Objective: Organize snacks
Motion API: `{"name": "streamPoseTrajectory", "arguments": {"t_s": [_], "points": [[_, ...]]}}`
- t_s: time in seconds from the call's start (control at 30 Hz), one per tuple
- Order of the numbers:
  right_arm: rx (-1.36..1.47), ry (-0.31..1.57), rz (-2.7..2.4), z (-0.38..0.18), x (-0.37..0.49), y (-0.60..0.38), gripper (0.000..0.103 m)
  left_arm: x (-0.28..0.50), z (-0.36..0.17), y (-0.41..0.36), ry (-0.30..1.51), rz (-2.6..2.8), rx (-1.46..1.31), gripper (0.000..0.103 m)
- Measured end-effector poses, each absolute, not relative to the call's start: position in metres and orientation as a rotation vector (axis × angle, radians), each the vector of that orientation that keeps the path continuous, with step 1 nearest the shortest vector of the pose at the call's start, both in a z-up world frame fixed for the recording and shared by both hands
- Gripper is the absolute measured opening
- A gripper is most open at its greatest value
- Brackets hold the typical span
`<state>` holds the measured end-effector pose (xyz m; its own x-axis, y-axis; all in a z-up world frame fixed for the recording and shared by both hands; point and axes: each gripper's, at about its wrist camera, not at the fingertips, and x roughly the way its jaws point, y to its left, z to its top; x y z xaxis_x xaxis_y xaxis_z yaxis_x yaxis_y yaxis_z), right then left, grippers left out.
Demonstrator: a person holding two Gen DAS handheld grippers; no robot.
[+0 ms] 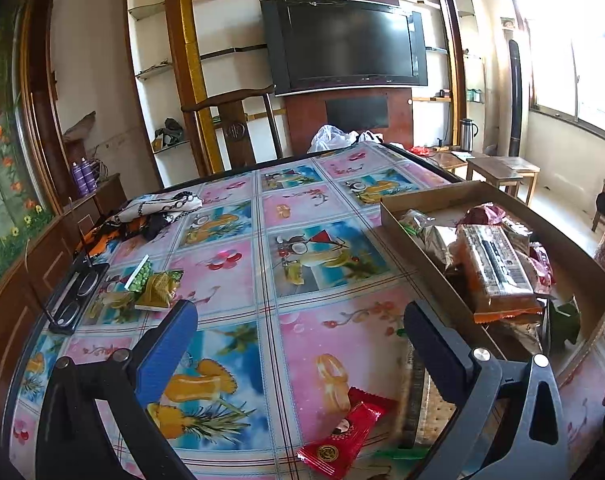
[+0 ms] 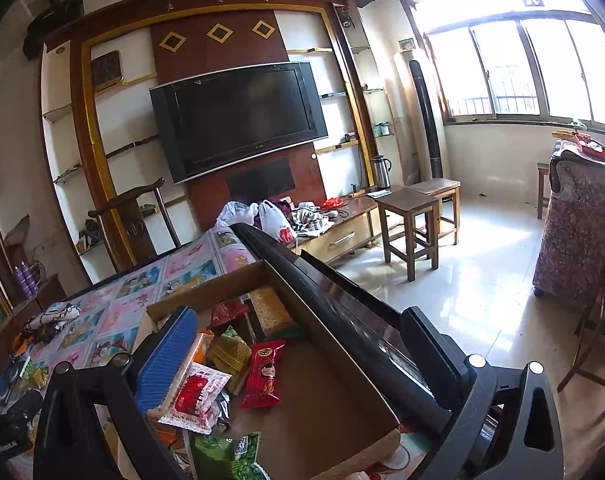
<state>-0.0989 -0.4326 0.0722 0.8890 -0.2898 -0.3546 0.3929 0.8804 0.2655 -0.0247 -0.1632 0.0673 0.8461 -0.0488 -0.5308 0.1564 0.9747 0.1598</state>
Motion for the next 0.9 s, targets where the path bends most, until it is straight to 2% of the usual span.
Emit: {"name": "streamPoseTrajectory", "arguments": {"t_s": [0.4,0.57,0.9], "points": [[0.349,0.289,-0.333,0.073,-0.105,-0.432,0.102,-0.067,0.057,-0.219,0.561,-0.486,0.373,0.103],[0.360,0.290,-0.306,0.072,-0.105,-0.432,0.102,-0.073,0.043,-0.239,0.574,-0.489,0.474,0.103],[0.336,0.284,-0.289,0.074,-0.104,-0.427,0.102,-0.066,0.036,-0.244,0.598,-0.477,0.485,0.103]]}}
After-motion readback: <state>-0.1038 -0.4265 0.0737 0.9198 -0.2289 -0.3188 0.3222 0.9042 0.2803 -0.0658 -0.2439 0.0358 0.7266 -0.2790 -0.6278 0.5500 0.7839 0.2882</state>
